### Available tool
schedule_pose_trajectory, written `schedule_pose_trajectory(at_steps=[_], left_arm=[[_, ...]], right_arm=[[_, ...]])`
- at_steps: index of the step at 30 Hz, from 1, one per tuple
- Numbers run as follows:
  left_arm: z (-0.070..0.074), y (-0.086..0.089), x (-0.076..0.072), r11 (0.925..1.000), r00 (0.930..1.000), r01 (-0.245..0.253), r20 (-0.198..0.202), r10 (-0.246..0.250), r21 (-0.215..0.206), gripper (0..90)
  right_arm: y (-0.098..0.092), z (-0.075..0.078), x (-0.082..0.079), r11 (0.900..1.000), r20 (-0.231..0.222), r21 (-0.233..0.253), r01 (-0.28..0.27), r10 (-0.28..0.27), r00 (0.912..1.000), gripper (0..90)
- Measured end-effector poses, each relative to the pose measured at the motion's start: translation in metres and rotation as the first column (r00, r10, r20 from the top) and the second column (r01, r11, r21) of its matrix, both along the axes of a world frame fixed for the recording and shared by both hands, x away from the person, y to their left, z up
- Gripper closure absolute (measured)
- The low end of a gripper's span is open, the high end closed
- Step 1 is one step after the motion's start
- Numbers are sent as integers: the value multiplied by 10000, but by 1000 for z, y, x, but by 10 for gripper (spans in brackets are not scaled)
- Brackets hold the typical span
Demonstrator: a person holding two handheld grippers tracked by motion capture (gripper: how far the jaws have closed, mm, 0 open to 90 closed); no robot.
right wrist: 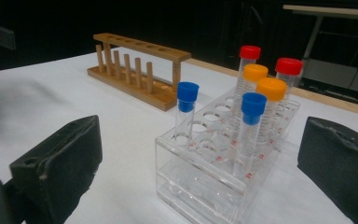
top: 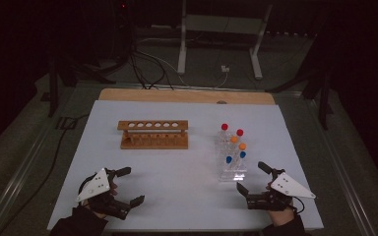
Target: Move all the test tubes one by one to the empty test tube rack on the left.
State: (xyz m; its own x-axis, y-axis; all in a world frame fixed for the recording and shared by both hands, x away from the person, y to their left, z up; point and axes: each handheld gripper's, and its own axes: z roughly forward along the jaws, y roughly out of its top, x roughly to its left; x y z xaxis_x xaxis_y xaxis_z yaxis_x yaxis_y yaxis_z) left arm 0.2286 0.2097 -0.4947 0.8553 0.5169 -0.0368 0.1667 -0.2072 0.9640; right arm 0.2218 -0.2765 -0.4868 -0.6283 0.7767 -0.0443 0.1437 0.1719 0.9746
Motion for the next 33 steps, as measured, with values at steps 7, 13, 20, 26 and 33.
schedule_pose_trajectory(at_steps=[7,13,20,26,33], left_arm=[[0,-1,0,10000,10000,50,-42,-50,60,5],[0,-1,0,10000,10000,78,-57,-78,-10,5],[1,0,0,9999,9999,119,-75,-120,-76,5],[1,-1,-2,9999,9999,145,-50,-145,-63,5],[1,-1,-1,9999,9999,146,-82,-146,-14,5]], right_arm=[[0,0,1,10000,-9,-48,19,-19,10000,0],[-2,0,4,9999,-145,-24,150,-150,9998,0],[-2,0,7,9987,-298,-134,485,-489,9984,0],[2,15,4,9952,-259,-454,868,-880,9958,0],[9,36,-3,9911,24,-354,1282,-1282,9917,0]])
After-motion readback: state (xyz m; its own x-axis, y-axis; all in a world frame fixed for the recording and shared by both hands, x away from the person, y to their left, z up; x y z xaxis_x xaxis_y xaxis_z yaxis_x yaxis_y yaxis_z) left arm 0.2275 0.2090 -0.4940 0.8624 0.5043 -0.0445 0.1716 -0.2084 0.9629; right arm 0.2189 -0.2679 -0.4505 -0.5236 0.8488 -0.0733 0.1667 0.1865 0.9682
